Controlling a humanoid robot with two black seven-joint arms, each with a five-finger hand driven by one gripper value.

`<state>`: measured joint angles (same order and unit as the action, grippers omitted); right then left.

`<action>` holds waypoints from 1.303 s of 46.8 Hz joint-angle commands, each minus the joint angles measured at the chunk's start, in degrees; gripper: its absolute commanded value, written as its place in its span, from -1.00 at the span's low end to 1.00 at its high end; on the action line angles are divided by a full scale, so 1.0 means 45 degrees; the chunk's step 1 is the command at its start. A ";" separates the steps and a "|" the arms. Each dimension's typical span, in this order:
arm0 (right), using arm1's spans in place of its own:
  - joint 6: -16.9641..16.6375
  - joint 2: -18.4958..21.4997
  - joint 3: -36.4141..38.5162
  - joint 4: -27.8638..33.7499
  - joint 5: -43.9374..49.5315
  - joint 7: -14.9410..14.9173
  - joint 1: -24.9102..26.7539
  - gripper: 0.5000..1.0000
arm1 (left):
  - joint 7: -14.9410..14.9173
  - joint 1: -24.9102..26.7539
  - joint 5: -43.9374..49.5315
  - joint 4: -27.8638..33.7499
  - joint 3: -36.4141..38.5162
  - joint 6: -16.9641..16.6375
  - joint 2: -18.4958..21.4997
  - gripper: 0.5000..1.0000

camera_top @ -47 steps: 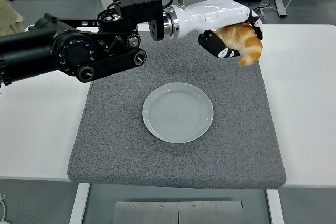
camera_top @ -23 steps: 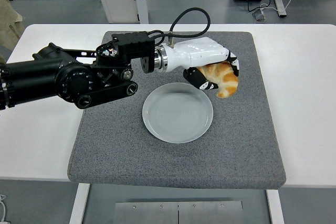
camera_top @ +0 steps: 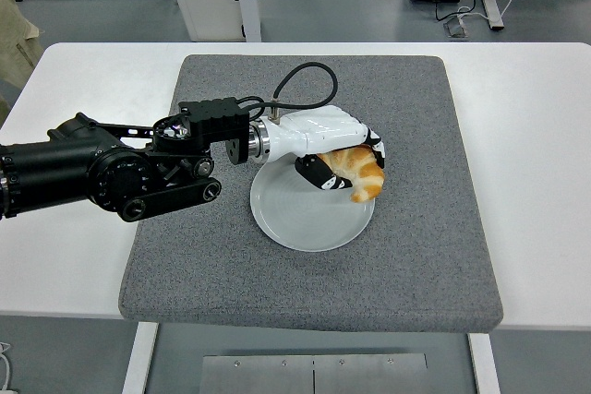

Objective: Place the bread on the plate

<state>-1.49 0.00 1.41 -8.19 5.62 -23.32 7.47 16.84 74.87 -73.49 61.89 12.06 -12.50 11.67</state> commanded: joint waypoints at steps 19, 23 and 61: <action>0.0000 0.0000 0.0000 0.0003 0.0000 0.0006 0.0000 1.00 | 0.0008 -0.0740 -0.0310 -0.0003 0.0036 -0.0211 0.0532 -1.00; 0.0000 0.0000 0.0000 0.0002 0.0000 0.0006 0.0000 1.00 | 0.0008 -0.0896 -0.0427 -0.0003 0.0036 -0.0250 0.0571 -1.00; 0.0000 0.0000 0.0000 0.0003 0.0000 -0.0013 0.0000 1.00 | 0.0008 -0.1229 -0.0271 0.0172 0.0016 -0.0016 0.0766 0.12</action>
<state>-1.49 0.00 1.41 -8.19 5.62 -23.32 7.47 16.87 69.13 -74.87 62.02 12.13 -13.07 14.70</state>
